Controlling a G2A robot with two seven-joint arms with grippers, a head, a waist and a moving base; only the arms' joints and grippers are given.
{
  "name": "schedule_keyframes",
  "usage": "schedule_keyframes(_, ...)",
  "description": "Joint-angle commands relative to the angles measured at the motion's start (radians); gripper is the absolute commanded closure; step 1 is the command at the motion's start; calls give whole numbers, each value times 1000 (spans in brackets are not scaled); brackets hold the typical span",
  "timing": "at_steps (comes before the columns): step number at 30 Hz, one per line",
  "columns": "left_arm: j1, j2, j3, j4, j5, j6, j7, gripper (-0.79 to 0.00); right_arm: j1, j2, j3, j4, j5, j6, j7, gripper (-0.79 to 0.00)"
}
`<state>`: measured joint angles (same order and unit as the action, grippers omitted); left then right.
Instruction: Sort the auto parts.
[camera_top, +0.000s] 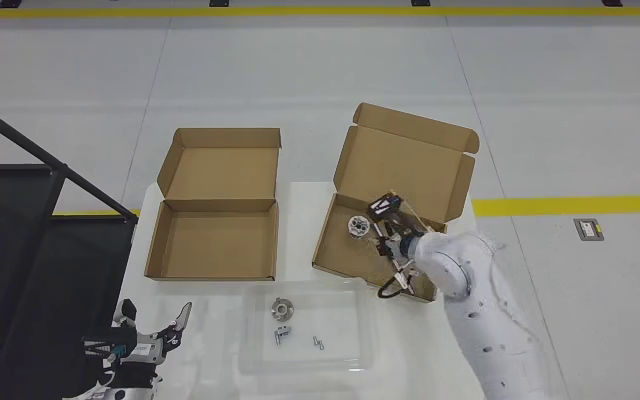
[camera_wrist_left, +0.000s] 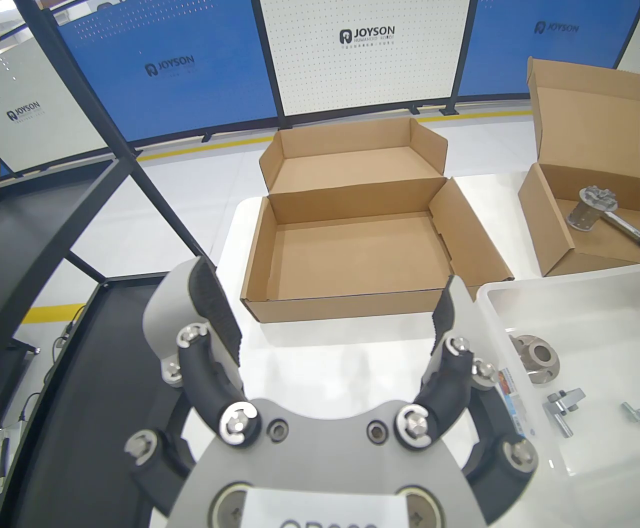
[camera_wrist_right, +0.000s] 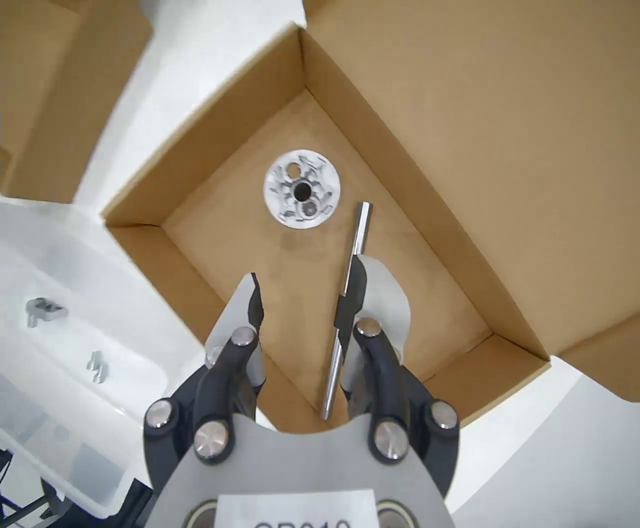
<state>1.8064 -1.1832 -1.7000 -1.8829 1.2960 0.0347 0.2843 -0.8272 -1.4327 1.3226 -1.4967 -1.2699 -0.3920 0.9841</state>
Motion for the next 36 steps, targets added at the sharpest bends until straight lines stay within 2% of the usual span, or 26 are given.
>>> schedule_keyframes(1, 0, 0, 0, 0, 0, 0, 0, -785, -58, 5, 5, -118, 14, -24, 7, -369)
schedule_keyframes(5, 0, 0, 0, 0, 0, 0, 0, -785, -125, 14, -28, -255, 27, -108, 23, -391)
schedule_keyframes(6, 0, 0, 0, 0, 0, 0, 0, -785, -136, 16, -43, -283, 28, -132, 27, -422)
schedule_keyframes(8, 0, 0, 0, 0, 0, 0, 0, -785, -154, 18, -77, -327, 25, -165, 44, -702)
schedule_keyframes(9, 0, 0, 0, 0, 0, 0, 0, -785, -156, 19, -82, -333, 21, -166, 49, -785)
schedule_keyframes(27, 0, 0, 0, 0, 0, 0, 0, -785, -159, 19, -89, -332, 16, -169, 48, -785)
schedule_keyframes(32, 0, 0, 0, 0, 0, 0, 0, -785, -173, 13, -251, -291, -115, -179, 57, -785)
schedule_keyframes(36, 0, 0, 0, 0, 0, 0, 0, -785, -172, 2, -370, -230, -197, -141, 82, -785)
